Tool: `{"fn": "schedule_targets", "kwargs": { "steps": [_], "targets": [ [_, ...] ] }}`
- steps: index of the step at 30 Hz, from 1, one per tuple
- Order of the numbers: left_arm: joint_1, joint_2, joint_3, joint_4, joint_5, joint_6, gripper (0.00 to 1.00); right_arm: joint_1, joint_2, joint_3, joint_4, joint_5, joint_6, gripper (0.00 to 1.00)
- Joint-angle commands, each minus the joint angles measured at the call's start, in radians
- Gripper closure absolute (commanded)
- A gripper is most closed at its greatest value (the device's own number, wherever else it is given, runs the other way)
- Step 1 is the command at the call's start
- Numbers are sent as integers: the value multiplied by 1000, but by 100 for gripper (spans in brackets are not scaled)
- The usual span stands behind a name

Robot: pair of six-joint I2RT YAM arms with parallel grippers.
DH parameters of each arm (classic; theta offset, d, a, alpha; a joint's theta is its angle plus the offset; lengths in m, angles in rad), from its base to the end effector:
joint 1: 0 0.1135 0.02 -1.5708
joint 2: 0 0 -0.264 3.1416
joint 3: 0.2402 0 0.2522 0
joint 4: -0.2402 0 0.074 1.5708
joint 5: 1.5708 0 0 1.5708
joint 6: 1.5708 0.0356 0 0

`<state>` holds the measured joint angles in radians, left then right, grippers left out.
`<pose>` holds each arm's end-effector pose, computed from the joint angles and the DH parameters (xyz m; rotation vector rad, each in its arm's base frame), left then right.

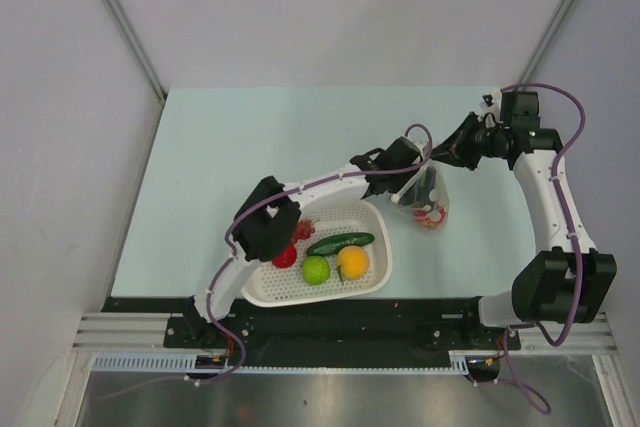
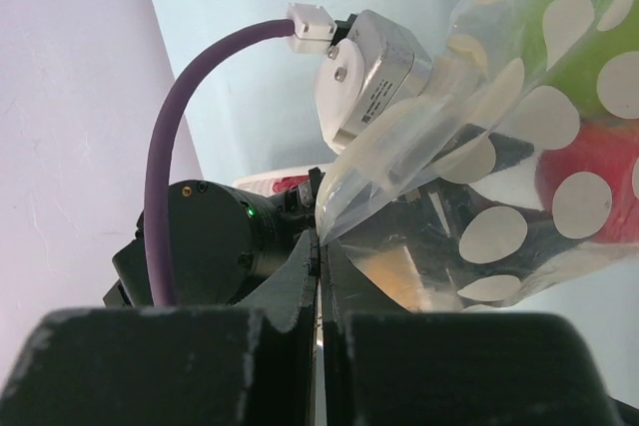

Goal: Open the zip-top bag and remove the fake food

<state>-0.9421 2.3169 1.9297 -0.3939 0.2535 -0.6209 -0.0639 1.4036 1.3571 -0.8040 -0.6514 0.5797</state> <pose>0.3019 -0.4304 0.1941 0.5468 2.5202 -0.9889 0.2918 0.0030 0.3455 0.4731 2.3916 1.0220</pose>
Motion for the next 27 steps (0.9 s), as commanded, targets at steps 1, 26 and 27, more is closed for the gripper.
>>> {"fn": "schedule_targets", "kwargs": {
  "steps": [1,26,27],
  "targets": [
    [-11,27,45,-30,-66,-28,24,7,-43,7,-11,-5,-15,100],
    [-49,38,-1,95,-160,-122,55,15,-23,8,-54,16,-40,100],
    [-49,29,0,84,-163,-96,64,15,-26,8,-50,19,-43,100]
  ]
}}
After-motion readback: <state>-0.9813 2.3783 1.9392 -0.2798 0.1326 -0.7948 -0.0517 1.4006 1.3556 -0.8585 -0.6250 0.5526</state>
